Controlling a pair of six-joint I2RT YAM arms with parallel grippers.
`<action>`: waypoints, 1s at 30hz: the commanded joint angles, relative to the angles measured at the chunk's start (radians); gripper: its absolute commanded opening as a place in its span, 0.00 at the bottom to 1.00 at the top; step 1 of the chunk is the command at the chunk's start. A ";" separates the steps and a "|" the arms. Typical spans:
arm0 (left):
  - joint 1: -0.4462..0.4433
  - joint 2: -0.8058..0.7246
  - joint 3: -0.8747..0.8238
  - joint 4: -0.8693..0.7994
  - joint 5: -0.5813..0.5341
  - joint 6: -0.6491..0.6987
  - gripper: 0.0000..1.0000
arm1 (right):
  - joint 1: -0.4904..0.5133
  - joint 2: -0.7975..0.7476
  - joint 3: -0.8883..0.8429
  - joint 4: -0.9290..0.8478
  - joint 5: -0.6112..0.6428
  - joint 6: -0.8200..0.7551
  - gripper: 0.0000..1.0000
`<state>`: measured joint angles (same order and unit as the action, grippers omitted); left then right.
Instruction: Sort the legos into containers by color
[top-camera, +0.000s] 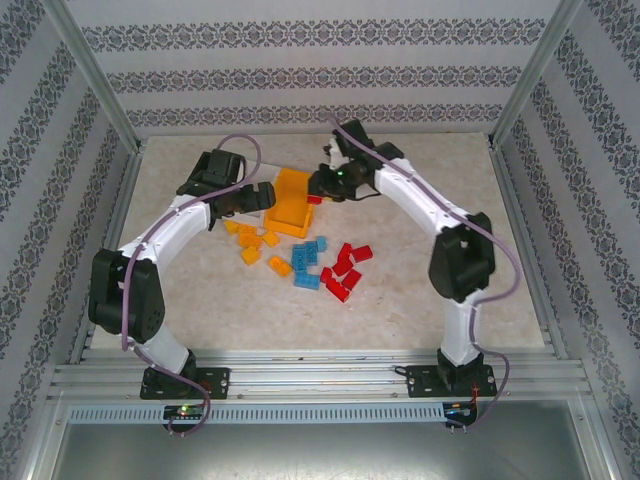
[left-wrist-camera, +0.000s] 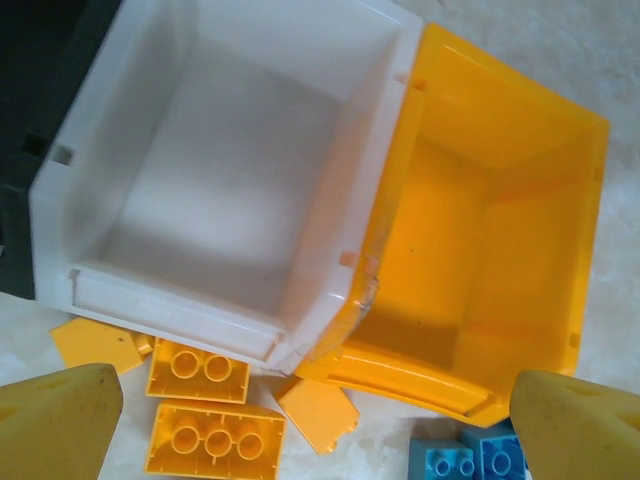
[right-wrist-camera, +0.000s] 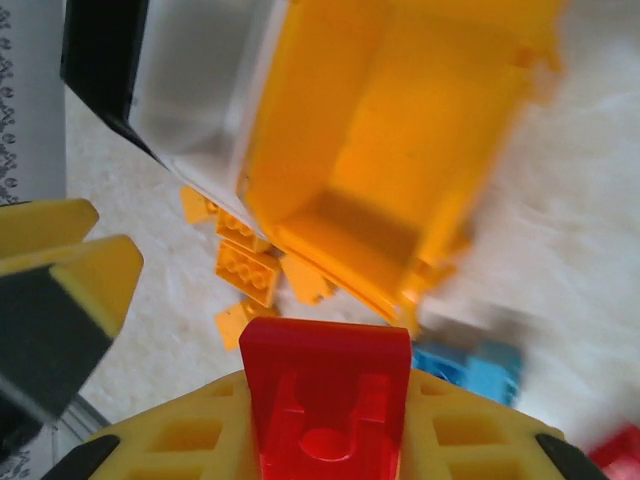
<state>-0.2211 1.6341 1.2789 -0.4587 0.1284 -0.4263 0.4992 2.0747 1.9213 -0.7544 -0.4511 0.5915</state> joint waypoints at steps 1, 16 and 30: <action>0.024 -0.006 0.018 -0.025 0.014 -0.032 1.00 | 0.017 0.130 0.137 -0.072 -0.036 0.014 0.31; 0.037 0.160 0.121 0.040 0.204 -0.042 1.00 | -0.028 0.034 0.123 -0.136 0.046 -0.018 0.64; -0.023 0.396 0.307 0.003 0.307 -0.027 0.95 | -0.143 -0.286 -0.533 -0.139 0.146 -0.053 0.64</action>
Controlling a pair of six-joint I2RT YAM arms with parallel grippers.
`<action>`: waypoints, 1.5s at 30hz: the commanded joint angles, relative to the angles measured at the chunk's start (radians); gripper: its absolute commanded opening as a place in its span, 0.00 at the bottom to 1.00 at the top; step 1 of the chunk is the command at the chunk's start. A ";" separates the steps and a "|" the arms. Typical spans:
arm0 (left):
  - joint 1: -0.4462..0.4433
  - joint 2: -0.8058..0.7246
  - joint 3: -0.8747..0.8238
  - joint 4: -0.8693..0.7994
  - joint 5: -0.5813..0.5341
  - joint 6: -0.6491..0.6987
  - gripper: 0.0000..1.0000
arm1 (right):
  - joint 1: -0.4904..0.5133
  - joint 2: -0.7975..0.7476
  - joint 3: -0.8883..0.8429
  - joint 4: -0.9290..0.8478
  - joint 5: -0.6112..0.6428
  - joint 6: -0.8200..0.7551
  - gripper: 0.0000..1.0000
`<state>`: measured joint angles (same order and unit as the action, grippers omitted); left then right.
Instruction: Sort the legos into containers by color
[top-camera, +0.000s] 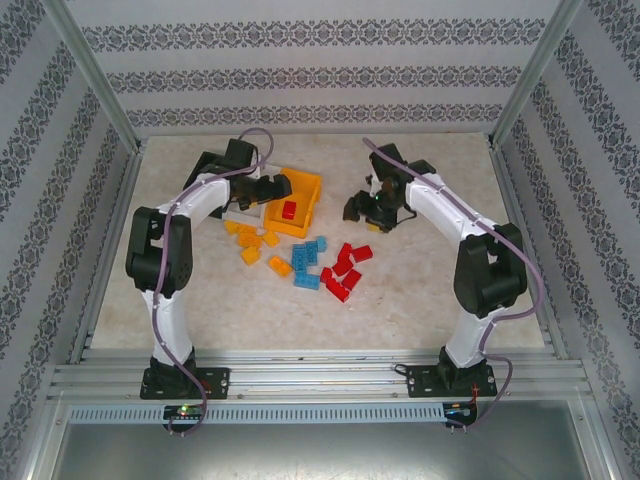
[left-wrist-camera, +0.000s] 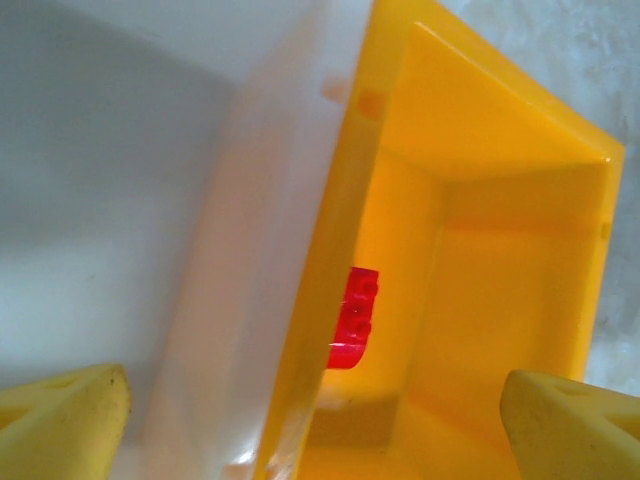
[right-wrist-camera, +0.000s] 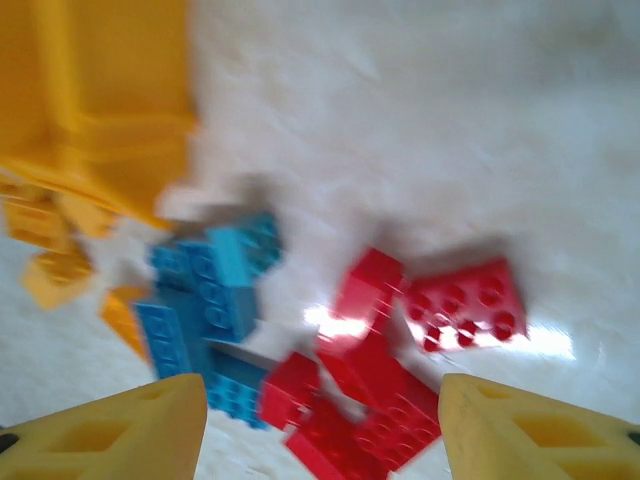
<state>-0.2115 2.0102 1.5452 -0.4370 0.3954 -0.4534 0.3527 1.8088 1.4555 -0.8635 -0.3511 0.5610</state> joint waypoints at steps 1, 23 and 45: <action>-0.042 0.028 0.047 -0.016 0.045 -0.004 0.94 | 0.001 -0.017 -0.084 -0.032 0.053 -0.013 0.64; -0.188 0.016 0.127 -0.037 -0.006 -0.074 0.93 | -0.075 0.054 -0.166 0.088 -0.049 0.594 0.68; -0.143 -0.247 -0.101 -0.058 -0.125 -0.054 0.95 | -0.049 0.126 -0.240 0.183 -0.082 0.889 0.66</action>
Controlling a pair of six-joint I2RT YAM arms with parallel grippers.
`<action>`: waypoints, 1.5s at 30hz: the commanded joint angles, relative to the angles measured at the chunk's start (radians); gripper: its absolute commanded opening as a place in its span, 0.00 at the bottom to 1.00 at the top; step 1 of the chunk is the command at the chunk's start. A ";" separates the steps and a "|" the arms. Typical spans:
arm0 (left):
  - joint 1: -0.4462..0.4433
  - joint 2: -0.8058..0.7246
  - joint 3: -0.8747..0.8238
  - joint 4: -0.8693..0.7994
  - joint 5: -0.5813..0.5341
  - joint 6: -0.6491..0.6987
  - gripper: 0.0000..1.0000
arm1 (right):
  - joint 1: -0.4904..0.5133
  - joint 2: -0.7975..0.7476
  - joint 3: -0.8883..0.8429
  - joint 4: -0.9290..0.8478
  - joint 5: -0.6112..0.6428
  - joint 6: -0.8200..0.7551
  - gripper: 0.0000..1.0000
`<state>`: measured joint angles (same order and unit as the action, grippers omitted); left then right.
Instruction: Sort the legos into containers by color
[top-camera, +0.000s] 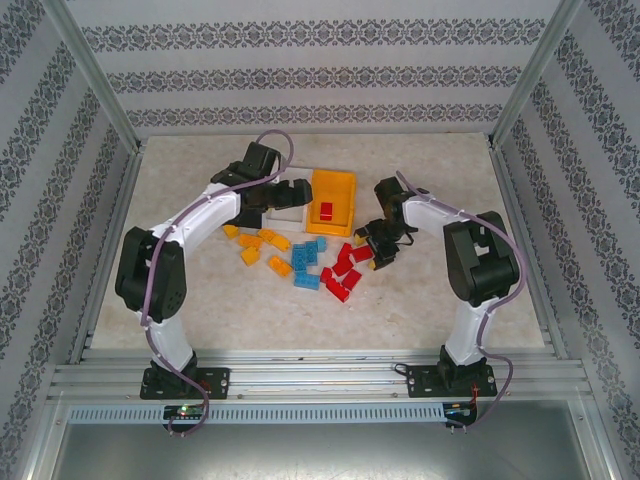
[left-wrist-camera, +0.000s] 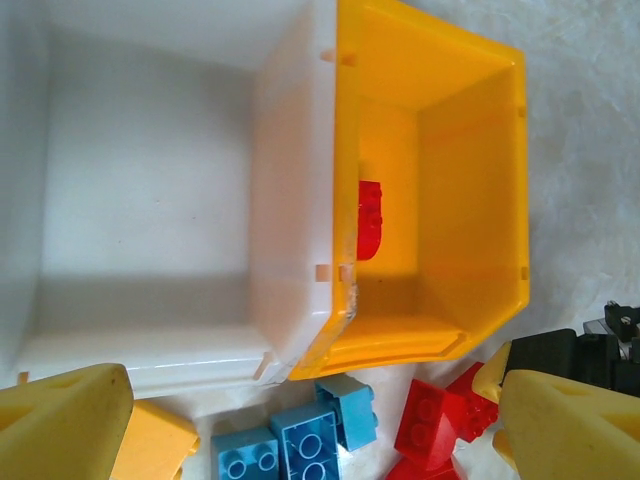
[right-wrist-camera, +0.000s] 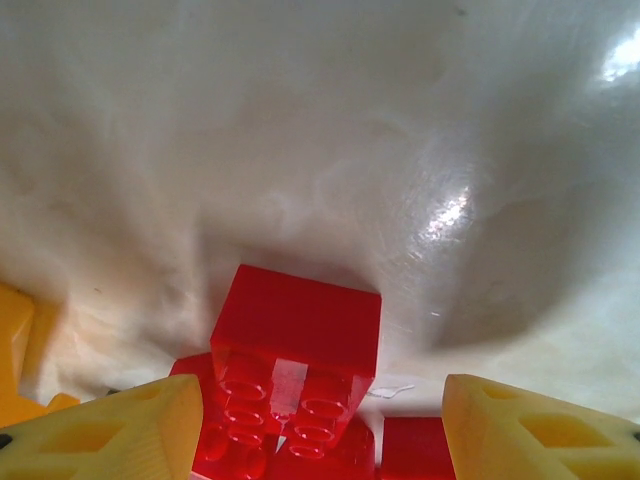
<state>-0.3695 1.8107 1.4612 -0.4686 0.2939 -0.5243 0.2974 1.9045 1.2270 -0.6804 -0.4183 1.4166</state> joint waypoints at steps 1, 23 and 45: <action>0.017 -0.053 -0.023 -0.026 -0.026 0.019 0.95 | 0.006 0.036 -0.015 0.003 -0.015 0.033 0.66; 0.036 -0.119 -0.111 0.015 -0.059 0.021 0.95 | -0.079 -0.180 -0.005 0.014 0.037 -0.219 0.34; 0.117 -0.214 -0.208 -0.016 0.013 0.015 0.96 | 0.051 0.180 0.649 -0.147 -0.017 -0.544 0.61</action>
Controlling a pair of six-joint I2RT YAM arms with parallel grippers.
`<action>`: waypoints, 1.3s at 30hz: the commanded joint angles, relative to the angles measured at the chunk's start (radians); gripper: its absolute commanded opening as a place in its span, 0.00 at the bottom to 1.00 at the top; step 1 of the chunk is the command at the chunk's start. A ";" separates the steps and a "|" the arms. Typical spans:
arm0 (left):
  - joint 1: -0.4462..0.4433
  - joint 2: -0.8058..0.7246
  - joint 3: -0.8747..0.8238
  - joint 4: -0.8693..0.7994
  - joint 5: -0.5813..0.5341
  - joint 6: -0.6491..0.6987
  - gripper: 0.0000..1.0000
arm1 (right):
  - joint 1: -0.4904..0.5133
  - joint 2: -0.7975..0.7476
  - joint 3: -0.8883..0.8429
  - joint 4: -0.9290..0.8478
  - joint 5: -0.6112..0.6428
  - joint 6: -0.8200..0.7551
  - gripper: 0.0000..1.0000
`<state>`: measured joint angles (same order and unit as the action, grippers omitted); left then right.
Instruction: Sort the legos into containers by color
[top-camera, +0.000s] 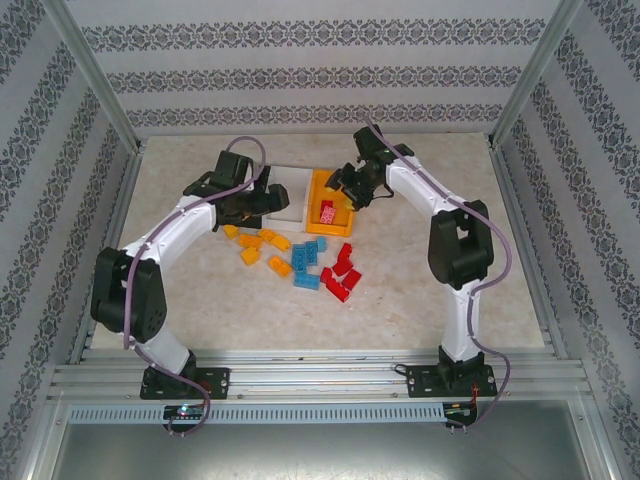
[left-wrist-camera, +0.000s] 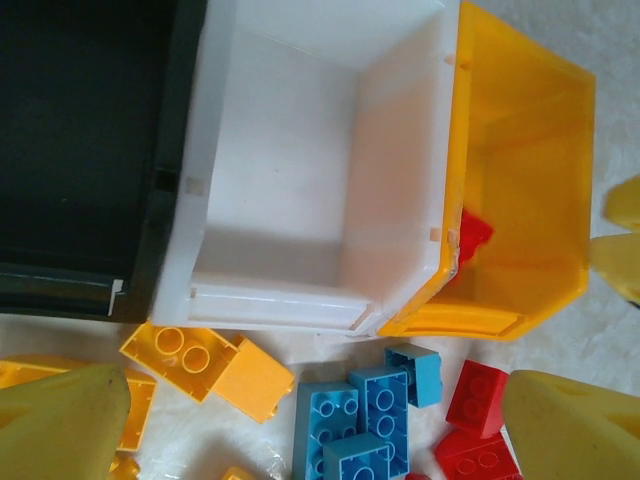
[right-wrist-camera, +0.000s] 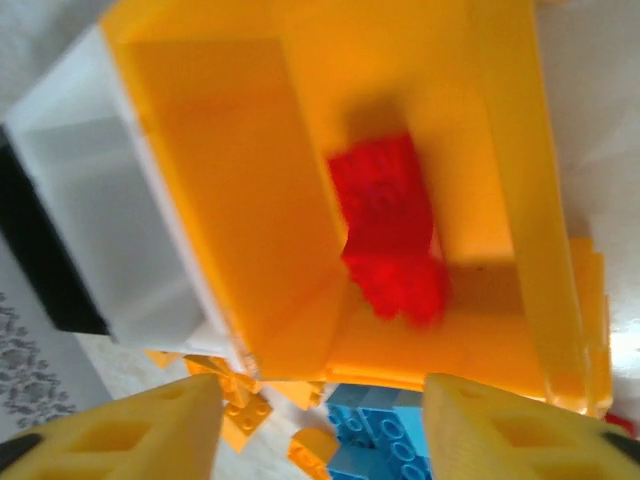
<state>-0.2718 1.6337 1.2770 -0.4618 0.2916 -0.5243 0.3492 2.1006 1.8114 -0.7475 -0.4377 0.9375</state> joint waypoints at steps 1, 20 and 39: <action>0.023 -0.041 -0.030 -0.022 0.015 0.015 0.96 | -0.002 -0.030 0.069 -0.091 0.012 -0.090 0.65; 0.031 0.020 0.010 0.007 0.077 0.015 0.97 | 0.185 -0.224 -0.316 -0.225 0.201 -0.307 0.63; 0.033 -0.015 0.005 -0.057 0.069 0.059 0.97 | 0.179 -0.015 -0.227 -0.197 0.365 -0.225 0.49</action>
<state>-0.2527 1.6497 1.2640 -0.4839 0.3588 -0.4820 0.5392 2.0506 1.5513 -0.9443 -0.1215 0.6865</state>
